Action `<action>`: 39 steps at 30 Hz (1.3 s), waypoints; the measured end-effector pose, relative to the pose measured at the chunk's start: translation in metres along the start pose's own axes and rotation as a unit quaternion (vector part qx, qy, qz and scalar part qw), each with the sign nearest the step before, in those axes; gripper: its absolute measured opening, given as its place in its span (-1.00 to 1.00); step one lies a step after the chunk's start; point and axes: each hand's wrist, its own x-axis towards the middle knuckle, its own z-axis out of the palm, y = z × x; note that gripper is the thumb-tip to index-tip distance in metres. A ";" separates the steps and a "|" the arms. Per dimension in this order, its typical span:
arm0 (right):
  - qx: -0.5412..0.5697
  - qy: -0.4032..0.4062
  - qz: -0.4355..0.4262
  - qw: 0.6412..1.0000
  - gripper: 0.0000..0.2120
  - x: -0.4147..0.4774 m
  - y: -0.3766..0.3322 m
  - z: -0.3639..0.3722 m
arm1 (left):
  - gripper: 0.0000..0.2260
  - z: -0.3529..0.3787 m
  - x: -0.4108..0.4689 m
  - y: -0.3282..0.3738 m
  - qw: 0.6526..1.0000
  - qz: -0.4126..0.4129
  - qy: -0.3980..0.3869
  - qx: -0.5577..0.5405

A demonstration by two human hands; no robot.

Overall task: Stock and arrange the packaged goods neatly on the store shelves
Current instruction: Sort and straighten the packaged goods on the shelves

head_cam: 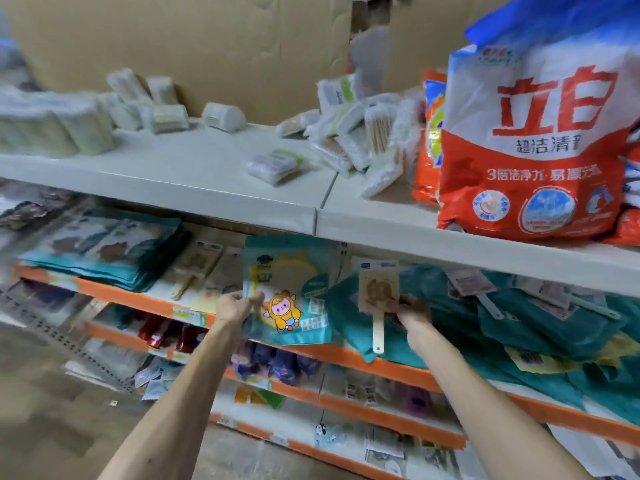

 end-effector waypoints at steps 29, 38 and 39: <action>0.028 -0.039 -0.039 0.998 -0.98 -0.149 -0.022 0.321 | -0.84 -0.342 0.097 -0.033 0.992 0.034 0.022 -0.118; 0.038 -0.029 0.003 0.999 -0.86 -0.095 -0.036 0.402 | -0.90 -0.368 0.177 -0.005 0.994 0.055 0.025 -0.094; 0.029 -0.027 0.015 0.999 -0.85 -0.082 -0.036 0.413 | -0.90 -0.370 0.188 0.001 0.995 0.055 0.020 -0.085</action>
